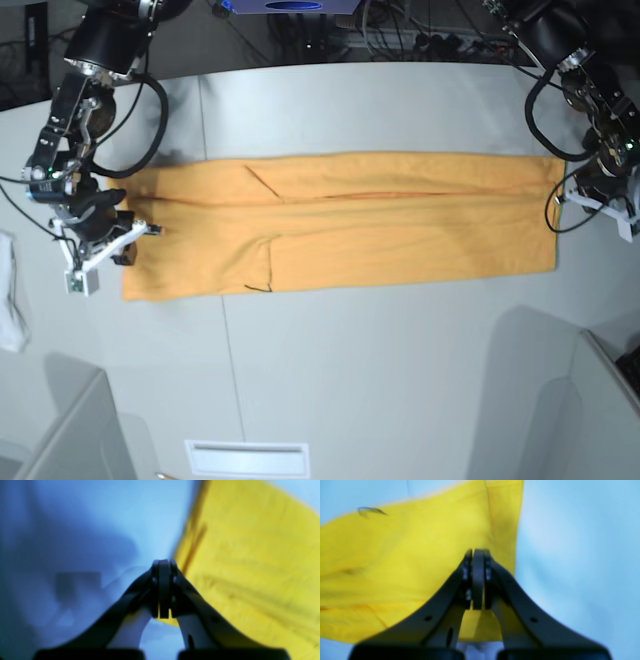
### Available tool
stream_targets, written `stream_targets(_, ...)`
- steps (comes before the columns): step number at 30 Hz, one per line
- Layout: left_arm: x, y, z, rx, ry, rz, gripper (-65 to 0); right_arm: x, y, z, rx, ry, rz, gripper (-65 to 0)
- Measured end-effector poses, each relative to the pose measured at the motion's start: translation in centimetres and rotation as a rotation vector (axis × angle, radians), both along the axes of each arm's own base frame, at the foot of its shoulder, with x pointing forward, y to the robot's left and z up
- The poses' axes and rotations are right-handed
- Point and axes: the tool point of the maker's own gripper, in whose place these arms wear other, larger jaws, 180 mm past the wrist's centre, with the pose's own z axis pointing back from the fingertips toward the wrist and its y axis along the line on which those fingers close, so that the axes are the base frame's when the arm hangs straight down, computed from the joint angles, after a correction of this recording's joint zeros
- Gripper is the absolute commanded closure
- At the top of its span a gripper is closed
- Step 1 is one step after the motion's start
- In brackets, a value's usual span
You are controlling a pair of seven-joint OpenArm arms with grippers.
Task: Fold the T-shirt properly
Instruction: 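Move both grippers to the ends of the folded strip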
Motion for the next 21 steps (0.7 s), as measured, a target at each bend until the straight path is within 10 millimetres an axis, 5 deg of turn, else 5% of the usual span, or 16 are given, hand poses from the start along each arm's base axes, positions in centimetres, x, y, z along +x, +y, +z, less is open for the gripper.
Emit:
stream_targets(3, 1.4, -1.5, 3.7, 0.018, -0.087, -0.115, 0.0, 0.0, 0.6, 3.0, -0.029, -0.076, 0.022, 0.0)
stream_targets(5, 0.6, -2.4, 4.1, 0.029, -0.088, -0.196, 0.0, -0.7, 0.4, 3.8, -0.059, -0.092, 0.015, 0.0)
stream_targets(9, -3.5, -1.1, 2.6, -0.007, -0.025, -0.153, 0.0, -3.5, 2.7, 1.1, 0.051, -0.014, 0.056, 0.0)
stream_targets(12, -3.2, 0.6, 3.9, -0.007, -0.092, -0.094, -2.0, -3.6, 2.9, 1.0, 0.067, -0.023, 0.052, 0.0)
stream_targets(17, -4.2, 1.3, 1.9, -0.062, -0.061, -0.05, -51.5, -5.8, 3.6, -1.2, 0.094, 0.05, 0.037, 0.0)
stream_targets(19, -4.1, 1.4, 1.5, -0.066, -0.075, -0.044, -63.4, -6.2, 4.7, -1.4, 0.131, 0.042, 0.043, 0.0)
stream_targets(21, -3.6, 1.6, 1.3, -0.061, -0.122, -0.066, -65.0, -6.6, 4.8, -1.6, 0.143, 0.018, 0.036, 0.0)
